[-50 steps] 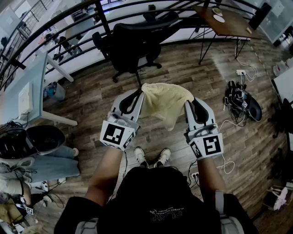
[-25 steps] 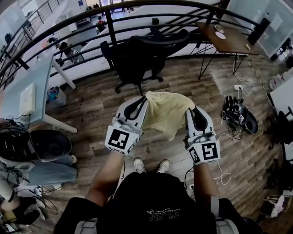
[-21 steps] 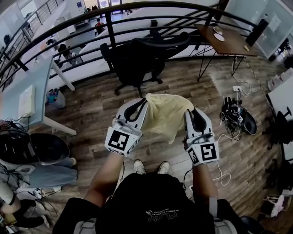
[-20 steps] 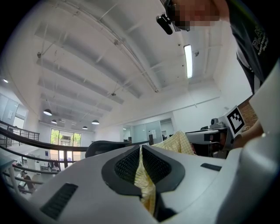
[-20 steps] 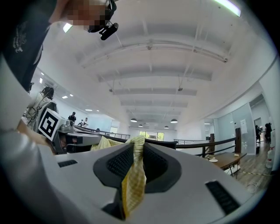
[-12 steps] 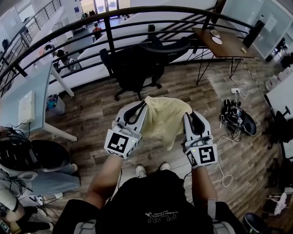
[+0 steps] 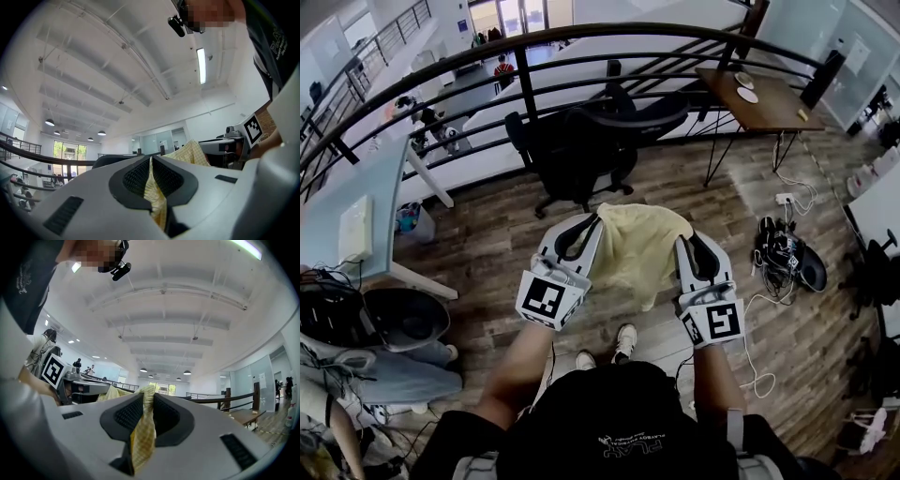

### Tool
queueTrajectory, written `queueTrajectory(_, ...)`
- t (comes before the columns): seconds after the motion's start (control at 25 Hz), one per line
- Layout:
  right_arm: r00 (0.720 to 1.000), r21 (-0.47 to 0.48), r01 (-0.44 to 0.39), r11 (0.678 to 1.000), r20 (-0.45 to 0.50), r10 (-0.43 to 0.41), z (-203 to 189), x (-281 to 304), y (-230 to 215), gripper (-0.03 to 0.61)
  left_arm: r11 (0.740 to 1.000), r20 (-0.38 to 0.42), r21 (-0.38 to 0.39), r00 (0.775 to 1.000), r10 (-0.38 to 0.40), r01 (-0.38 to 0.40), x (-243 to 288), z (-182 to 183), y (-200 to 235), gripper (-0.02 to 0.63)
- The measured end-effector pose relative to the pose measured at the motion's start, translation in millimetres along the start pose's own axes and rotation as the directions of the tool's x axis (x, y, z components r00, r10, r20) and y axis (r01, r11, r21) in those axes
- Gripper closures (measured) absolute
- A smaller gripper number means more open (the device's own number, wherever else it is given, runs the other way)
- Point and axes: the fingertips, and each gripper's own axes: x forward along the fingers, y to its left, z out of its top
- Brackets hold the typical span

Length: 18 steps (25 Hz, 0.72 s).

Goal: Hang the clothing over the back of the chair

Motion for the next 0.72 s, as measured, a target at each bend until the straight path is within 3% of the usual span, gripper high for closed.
queueTrajectory(0.72,0.999,0.001,-0.043,0.999,0.025,0.043,-23,55,-78,0.508,0.998,-0.016,0.018,0.998,0.058,-0.057,92,-12,16,0.584)
